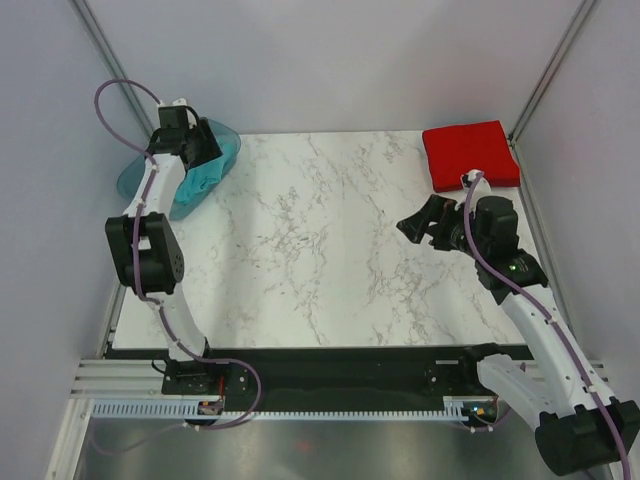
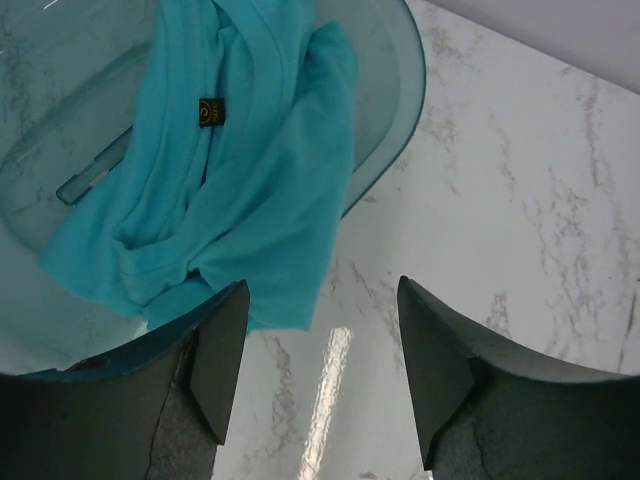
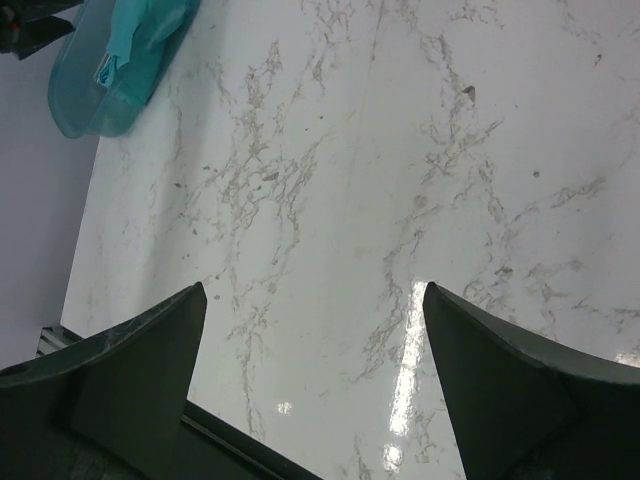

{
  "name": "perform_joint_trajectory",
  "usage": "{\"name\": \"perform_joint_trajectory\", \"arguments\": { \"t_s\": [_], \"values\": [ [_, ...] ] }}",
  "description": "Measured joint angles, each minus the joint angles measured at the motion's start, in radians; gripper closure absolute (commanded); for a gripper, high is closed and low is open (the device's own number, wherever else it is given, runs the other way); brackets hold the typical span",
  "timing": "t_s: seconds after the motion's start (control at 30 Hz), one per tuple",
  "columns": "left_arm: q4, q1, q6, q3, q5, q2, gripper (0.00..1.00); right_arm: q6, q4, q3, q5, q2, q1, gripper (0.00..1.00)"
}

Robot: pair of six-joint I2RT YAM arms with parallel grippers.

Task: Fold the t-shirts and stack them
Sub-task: Grab the tshirt from the pile, then move the tshirt to the center of the board

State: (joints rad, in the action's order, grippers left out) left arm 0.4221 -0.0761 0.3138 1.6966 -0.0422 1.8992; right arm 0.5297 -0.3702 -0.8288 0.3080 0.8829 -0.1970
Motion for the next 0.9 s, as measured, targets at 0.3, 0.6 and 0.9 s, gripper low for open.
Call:
{"name": "perform_joint_trajectory", "arguments": {
  "t_s": [0.3,0.6,0.9],
  "values": [
    [0.04,0.005,-0.093,0.176,0.061,0.266,0.88,-0.011,0.016,-0.056,-0.034,0.083,-0.053,0.02],
    [0.088,0.006,-0.117,0.443,0.034,0.275,0.98,-0.011,0.017,-0.056,-0.055,0.089,-0.053,0.02],
    [0.045,0.097,-0.032,0.47,-0.281,-0.156,0.98,-0.008,0.011,-0.043,-0.07,-0.047,-0.053,0.02]
  ]
}}
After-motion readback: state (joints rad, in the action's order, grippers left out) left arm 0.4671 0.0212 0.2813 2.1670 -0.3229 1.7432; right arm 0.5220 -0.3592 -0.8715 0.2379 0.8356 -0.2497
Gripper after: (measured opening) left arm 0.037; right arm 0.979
